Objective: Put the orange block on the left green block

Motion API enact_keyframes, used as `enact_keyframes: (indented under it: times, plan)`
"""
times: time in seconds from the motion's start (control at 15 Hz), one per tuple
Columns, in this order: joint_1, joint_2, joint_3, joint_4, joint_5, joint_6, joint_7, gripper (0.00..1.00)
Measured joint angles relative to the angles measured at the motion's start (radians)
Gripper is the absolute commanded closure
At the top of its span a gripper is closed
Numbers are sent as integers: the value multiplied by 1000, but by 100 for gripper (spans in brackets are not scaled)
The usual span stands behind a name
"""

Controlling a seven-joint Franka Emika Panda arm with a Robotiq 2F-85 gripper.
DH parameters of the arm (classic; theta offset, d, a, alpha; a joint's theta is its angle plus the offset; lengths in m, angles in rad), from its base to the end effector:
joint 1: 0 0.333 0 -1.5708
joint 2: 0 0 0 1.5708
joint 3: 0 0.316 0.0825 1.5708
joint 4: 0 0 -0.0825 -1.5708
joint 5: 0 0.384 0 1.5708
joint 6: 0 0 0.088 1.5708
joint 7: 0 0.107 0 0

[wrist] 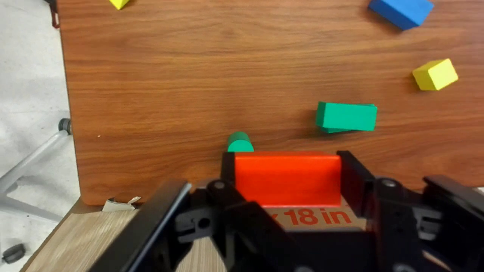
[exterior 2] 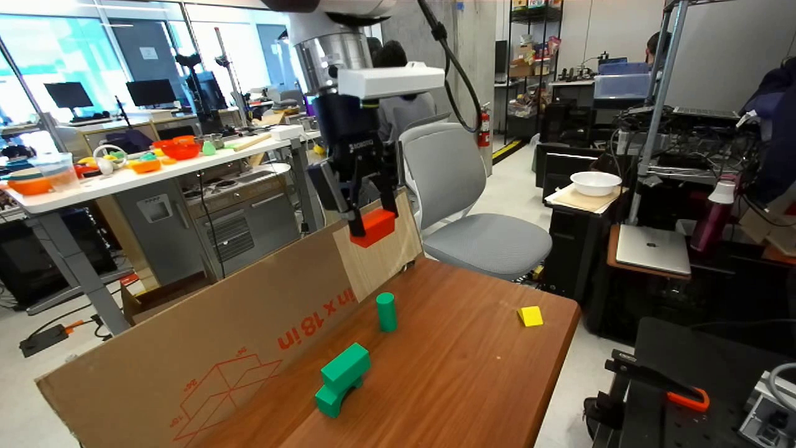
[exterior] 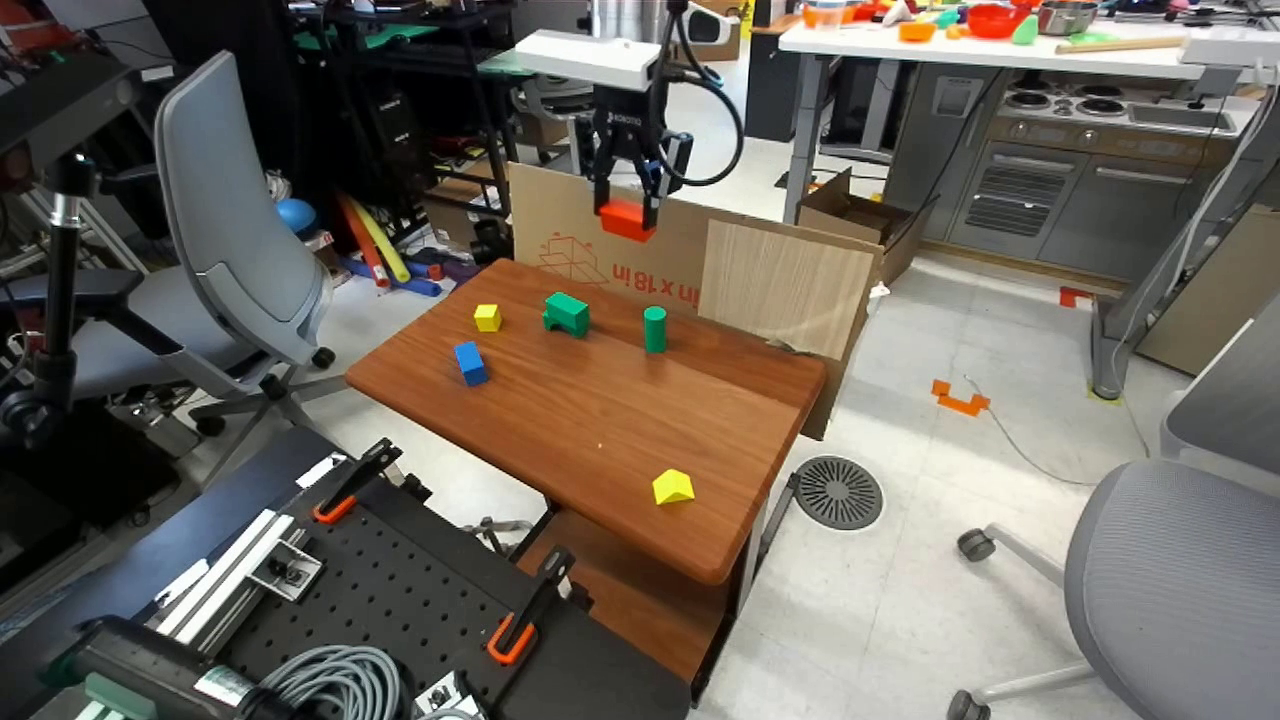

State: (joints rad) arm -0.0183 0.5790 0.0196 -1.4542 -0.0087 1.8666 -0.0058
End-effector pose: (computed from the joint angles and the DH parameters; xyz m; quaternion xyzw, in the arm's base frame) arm 0.6915 -0.0020 0.3348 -0.9965 -0.0040 0.0831 0.0016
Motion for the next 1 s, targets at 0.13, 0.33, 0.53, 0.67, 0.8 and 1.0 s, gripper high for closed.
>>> enact_keyframes:
  times: [0.13, 0.33, 0.53, 0.67, 0.8, 1.0]
  plan:
    - [24, -6, 0, -39, 15, 61, 109, 59]
    - [61, -7, 0, -90, 15, 134, 215, 59]
    - [97, -6, 0, -133, 15, 161, 267, 59]
    - [119, -6, 1, -155, 15, 162, 276, 59]
    - [136, -4, 2, -173, 15, 161, 278, 59]
    - [148, 6, 3, -185, 15, 155, 278, 59]
